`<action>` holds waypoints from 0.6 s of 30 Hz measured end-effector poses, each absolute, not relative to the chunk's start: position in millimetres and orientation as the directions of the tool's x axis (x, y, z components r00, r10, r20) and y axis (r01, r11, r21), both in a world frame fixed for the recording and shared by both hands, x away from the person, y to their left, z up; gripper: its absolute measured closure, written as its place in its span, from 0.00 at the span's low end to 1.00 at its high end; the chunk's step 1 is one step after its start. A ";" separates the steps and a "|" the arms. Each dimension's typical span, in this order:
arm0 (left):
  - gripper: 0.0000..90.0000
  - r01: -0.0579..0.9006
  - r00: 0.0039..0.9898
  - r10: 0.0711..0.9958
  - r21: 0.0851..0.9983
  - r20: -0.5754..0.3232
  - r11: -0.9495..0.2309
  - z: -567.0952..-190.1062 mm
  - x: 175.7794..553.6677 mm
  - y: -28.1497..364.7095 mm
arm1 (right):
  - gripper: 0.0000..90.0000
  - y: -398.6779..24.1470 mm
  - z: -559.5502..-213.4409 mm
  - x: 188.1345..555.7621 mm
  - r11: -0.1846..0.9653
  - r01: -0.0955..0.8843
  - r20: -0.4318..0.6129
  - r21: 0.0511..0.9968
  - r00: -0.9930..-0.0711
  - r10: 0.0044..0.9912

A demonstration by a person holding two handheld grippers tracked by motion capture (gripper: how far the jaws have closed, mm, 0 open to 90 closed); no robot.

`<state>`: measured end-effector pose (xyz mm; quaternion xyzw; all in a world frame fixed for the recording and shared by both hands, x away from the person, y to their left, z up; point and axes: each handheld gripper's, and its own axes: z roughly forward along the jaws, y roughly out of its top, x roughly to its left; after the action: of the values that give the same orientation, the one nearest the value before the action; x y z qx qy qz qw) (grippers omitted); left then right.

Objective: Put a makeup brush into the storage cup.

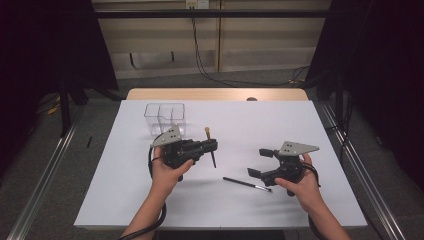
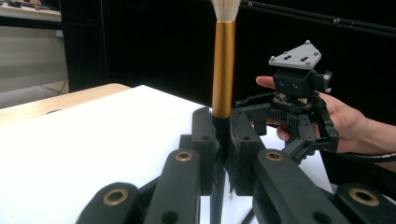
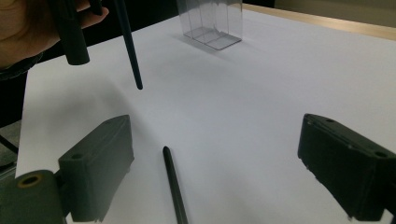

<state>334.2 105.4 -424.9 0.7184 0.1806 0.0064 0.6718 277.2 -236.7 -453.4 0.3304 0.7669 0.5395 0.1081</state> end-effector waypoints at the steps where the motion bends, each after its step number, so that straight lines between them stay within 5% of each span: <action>1: 0.92 0.252 0.934 0.269 0.967 -0.233 -0.036 -425.0 334.3 105.8 | 0.09 -237.9 -453.4 276.7 0.199 0.391 0.191 0.899 -0.756 0.626; 18: 0.93 0.251 0.931 0.287 0.967 -0.226 -0.051 -423.7 334.0 109.9 | 0.07 -255.1 -456.3 269.8 0.189 0.392 0.185 0.900 -0.738 0.648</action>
<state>334.0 109.9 -423.7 0.7248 0.1853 0.0136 0.6634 269.8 -255.1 -456.3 0.3414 0.7618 0.5375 0.1193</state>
